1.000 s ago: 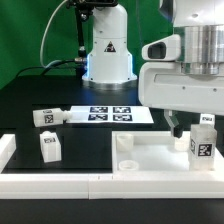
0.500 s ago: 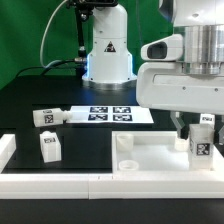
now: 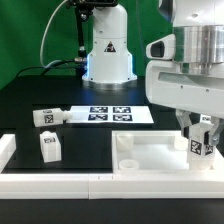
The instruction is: Assemble one leg
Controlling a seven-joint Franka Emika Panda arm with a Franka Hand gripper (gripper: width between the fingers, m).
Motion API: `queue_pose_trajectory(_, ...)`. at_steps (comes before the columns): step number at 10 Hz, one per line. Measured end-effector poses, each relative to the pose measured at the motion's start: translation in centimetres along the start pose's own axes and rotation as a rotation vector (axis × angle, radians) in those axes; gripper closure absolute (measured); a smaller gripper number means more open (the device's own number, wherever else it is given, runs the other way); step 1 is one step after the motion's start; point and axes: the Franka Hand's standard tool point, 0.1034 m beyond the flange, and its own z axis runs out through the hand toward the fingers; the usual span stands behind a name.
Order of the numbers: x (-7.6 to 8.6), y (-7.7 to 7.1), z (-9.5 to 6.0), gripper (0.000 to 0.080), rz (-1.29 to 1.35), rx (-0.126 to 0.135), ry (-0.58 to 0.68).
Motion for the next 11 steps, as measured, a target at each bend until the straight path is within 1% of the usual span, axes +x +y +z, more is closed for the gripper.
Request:
queue_pose_trajectory(2, -0.1, 0.1, 0.0, 0.0514, 0.328, -0.009, -0.003)
queue_pose_trajectory(4, -0.1, 0.2, 0.0, 0.0514, 0.696, -0.002, -0.025)
queue_pose_trajectory(5, -0.1, 0.3, 0.0, 0.0514, 0.791, 0.002, -0.039)
queue_pose_trajectory(6, -0.1, 0.3, 0.0, 0.0514, 0.789, 0.002, -0.038)
queue_pose_trajectory(7, -0.1, 0.3, 0.1, 0.0488, 0.783, 0.002, -0.038)
queue_pose_trajectory(8, -0.1, 0.3, 0.1, 0.0488, 0.731, 0.001, -0.038)
queue_pose_trajectory(9, -0.5, 0.3, 0.1, 0.0295, 0.601, -0.01, -0.043)
queue_pose_trajectory(10, -1.0, -0.3, 0.0, 0.0295, 0.47, 0.014, -0.042)
queue_pose_trajectory(11, -1.8, -0.8, -0.1, 0.0177, 0.299, 0.03, -0.045)
